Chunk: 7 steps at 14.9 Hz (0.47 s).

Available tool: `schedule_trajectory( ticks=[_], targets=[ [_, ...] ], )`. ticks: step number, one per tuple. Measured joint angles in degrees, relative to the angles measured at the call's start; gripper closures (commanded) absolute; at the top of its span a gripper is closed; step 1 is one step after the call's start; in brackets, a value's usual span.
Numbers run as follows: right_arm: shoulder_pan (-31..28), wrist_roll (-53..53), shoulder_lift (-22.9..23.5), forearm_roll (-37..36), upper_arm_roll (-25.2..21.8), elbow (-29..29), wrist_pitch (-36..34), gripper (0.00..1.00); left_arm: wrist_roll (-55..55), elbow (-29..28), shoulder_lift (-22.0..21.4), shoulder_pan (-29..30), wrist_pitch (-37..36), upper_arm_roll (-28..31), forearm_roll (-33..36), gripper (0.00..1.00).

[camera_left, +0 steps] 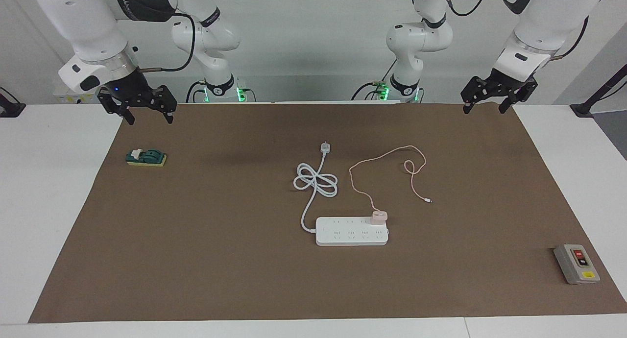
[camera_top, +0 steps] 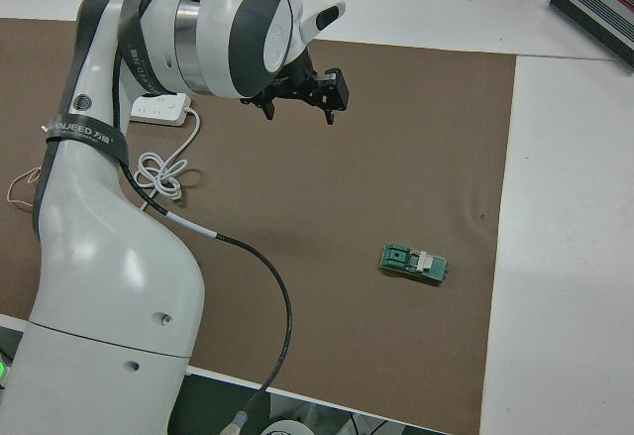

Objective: Unplug charger and place it aside

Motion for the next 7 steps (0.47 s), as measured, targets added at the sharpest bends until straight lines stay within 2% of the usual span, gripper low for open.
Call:
schedule_trajectory(
  ticks=[4,6,7],
  targets=[
    [0.0,0.0,0.0,0.0,0.0,0.0,0.0,0.0,-0.35,0.0,0.0,0.0,0.0,0.01,-0.01,0.0],
    [0.0,0.0,0.0,0.0,0.01,0.0,0.0,0.0,-5.76,-0.01,0.03,0.02,0.03,0.05,-0.03,0.0],
    [0.0,0.0,0.0,0.0,0.04,0.0,0.0,0.0,-11.82,-0.04,0.2,0.01,0.07,0.03,-0.04,0.0]
  ],
)
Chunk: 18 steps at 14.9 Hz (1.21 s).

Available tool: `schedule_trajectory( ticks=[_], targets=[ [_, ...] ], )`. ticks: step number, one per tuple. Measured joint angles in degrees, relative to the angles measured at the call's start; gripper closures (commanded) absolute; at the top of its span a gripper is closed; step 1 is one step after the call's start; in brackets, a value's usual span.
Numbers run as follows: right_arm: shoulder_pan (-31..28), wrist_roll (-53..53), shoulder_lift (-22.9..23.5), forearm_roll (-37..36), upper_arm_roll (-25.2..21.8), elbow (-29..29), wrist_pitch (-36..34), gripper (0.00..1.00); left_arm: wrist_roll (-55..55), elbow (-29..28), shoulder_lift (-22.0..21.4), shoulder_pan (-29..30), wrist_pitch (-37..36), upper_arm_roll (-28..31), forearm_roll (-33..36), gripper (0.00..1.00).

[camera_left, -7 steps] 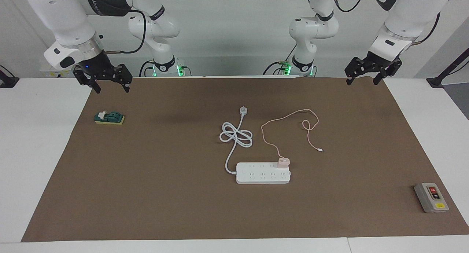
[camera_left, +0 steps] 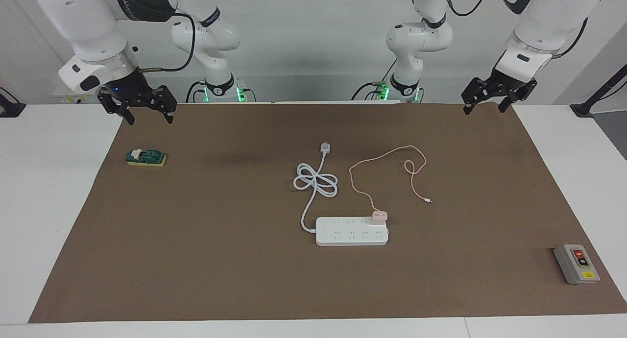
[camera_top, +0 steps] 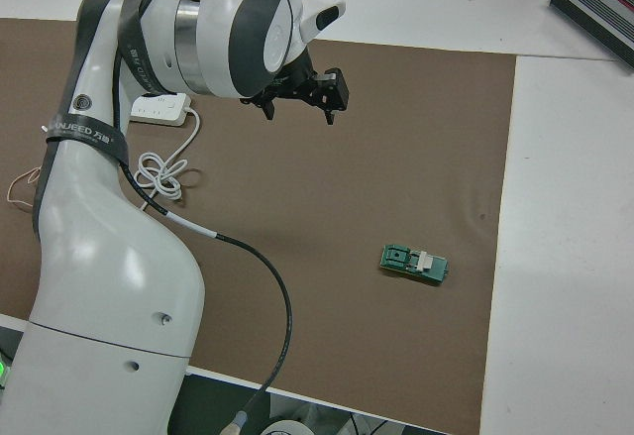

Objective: Unplug charger and place it aside

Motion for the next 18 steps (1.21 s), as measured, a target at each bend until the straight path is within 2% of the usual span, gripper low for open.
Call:
schedule_trajectory(
  ticks=[4,8,11,16,18],
  targets=[
    [0.0,1.46,0.0,0.05,0.06,-0.01,0.22,0.0,-24.41,0.79,2.66,-1.49,1.81,-0.28,-0.17,0.0],
    [0.28,14.58,0.85,5.02,0.68,-0.62,0.23,0.0,-52.92,6.04,8.41,-3.89,2.73,-0.77,-0.22,0.0],
    [1.37,24.6,3.88,10.1,1.01,-0.78,0.96,0.0,-69.8,9.01,14.13,-5.46,7.42,-0.82,-0.22,0.0],
    [7.08,47.65,10.74,19.86,1.12,-0.5,6.48,0.0,-87.57,9.83,22.46,-10.13,15.49,-0.93,-0.22,0.0],
    [8.6,56.27,13.57,25.15,1.15,-0.3,9.85,0.0,-90.49,9.99,25.56,-11.88,19.41,-0.9,-0.2,0.0]
  ],
)
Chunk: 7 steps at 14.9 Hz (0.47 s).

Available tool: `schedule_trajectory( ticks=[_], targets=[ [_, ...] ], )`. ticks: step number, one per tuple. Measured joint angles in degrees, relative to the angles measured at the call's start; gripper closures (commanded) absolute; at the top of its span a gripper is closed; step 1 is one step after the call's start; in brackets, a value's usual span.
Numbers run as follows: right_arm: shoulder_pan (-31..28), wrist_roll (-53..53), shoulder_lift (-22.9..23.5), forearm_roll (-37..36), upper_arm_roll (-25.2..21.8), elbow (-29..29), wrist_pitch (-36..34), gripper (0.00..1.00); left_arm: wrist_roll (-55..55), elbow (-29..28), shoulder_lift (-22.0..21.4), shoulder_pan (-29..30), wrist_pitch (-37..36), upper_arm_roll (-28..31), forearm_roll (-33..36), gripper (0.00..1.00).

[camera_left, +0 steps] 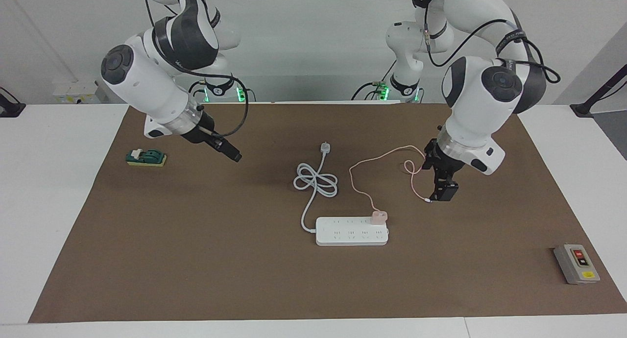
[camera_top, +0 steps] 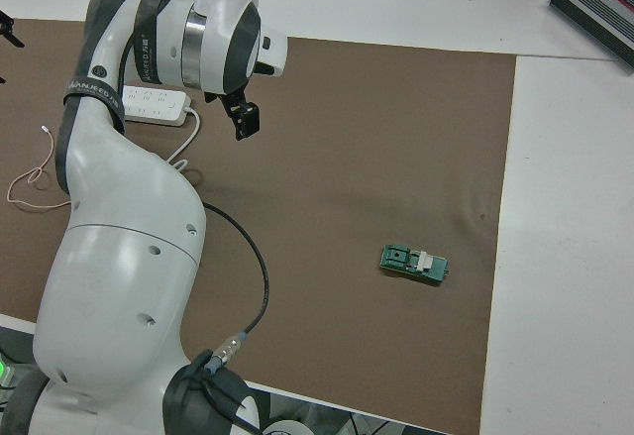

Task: Unplug charger and place it aside
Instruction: 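Reach the left gripper to the pink charger while the right gripper reaches the strip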

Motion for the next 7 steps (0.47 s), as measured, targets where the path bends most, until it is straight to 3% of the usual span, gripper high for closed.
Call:
schedule_trajectory(
  ticks=[3,7],
  targets=[
    [1.56,9.63,3.61,7.77,0.0,0.98,3.17,0.0,-3.3,0.11,3.96,-3.01,3.76,0.18,0.33,0.0],
    [4.41,20.78,11.95,16.17,0.02,7.68,5.36,0.0,-4.65,0.28,6.87,-5.05,4.98,0.3,1.3,0.0]
  ],
)
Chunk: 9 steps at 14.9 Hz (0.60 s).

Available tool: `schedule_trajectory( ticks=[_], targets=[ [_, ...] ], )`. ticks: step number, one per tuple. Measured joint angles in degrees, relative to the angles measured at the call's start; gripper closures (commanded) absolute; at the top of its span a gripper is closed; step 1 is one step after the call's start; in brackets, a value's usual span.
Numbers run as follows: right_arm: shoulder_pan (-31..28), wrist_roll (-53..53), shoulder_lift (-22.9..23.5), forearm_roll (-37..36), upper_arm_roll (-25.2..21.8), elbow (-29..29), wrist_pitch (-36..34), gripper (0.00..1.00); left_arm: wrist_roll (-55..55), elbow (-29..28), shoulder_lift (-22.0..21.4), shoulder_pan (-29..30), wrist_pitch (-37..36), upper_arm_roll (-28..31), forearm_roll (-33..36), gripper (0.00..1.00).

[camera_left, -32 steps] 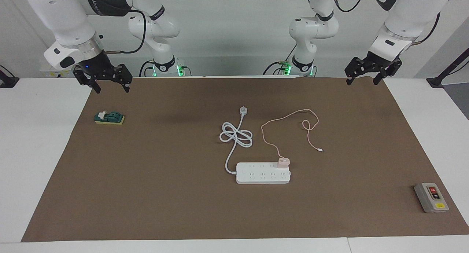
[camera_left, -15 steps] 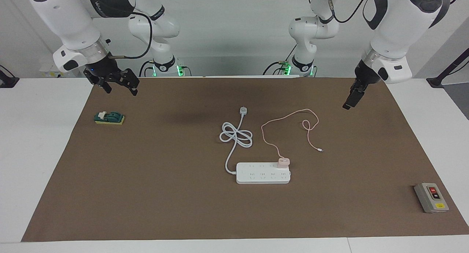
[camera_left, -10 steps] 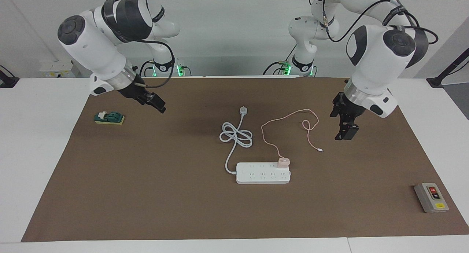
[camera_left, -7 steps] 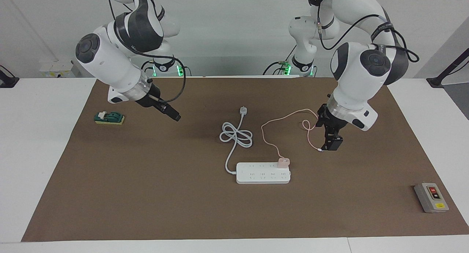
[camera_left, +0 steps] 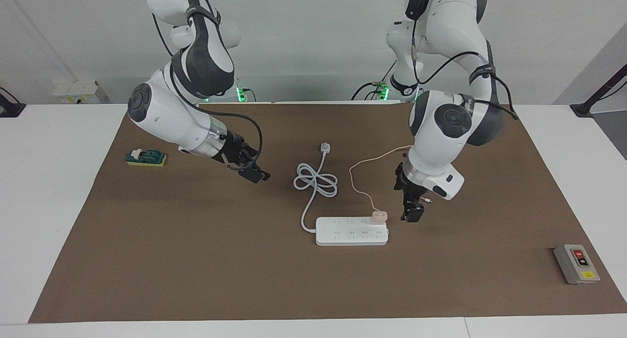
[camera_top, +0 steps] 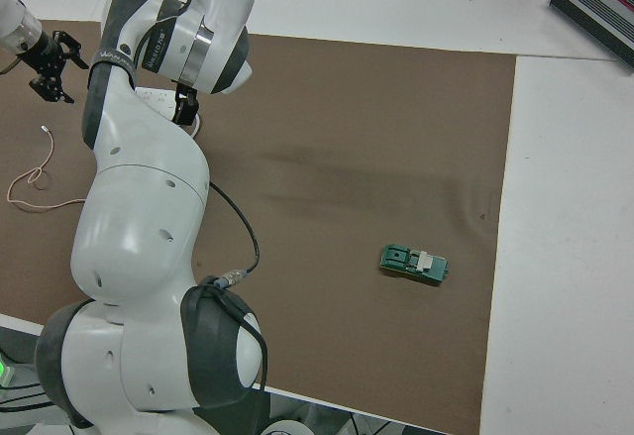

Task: Unplug charger and place it aside
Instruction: 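Reach the left gripper to the pink charger while the right gripper reaches the strip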

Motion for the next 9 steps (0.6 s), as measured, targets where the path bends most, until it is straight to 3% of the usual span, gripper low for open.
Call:
schedule_trajectory(
  ticks=[6,9],
  targets=[
    [4.25,3.13,10.93,12.19,-0.01,3.7,9.62,0.0,-0.48,0.89,3.04,-1.62,0.1,0.39,0.64,0.0],
    [4.38,4.74,15.88,15.32,-0.15,8.63,10.65,0.0,-0.62,2.45,5.0,-2.08,0.18,0.47,0.77,0.0]
  ],
)
